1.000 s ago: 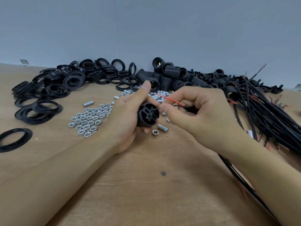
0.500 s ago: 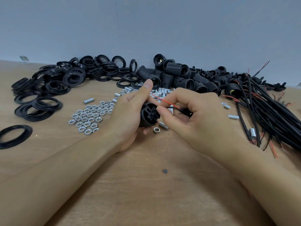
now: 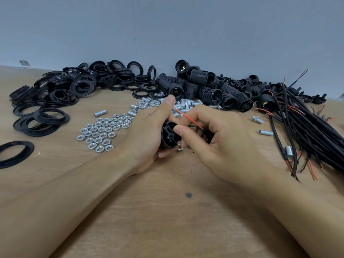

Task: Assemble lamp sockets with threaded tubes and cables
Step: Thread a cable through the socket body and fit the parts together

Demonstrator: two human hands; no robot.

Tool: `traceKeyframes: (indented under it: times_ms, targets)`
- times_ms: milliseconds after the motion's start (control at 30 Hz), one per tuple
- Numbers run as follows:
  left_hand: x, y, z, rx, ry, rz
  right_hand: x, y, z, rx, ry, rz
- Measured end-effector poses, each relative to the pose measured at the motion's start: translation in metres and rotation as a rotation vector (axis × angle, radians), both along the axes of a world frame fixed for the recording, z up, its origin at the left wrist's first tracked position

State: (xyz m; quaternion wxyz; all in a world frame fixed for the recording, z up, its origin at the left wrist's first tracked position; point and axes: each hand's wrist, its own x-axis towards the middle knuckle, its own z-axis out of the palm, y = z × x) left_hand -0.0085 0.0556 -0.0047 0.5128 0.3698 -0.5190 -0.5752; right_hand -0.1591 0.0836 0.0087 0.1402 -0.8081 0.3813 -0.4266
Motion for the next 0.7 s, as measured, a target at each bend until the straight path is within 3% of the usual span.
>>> traceKeyframes:
  times_ms: [333, 500, 700]
  targets:
    - [0.006, -0.006, 0.004, 0.118, 0.018, -0.120, -0.001, -0.003, 0.003, 0.084, -0.144, 0.070]
    - [0.014, -0.006, 0.005, 0.156, 0.220, -0.235, -0.007, -0.008, 0.005, -0.036, -0.094, -0.039]
    - [0.013, -0.007, 0.009, 0.162, 0.283, -0.238, -0.009, -0.005, 0.010, -0.204, -0.077, -0.053]
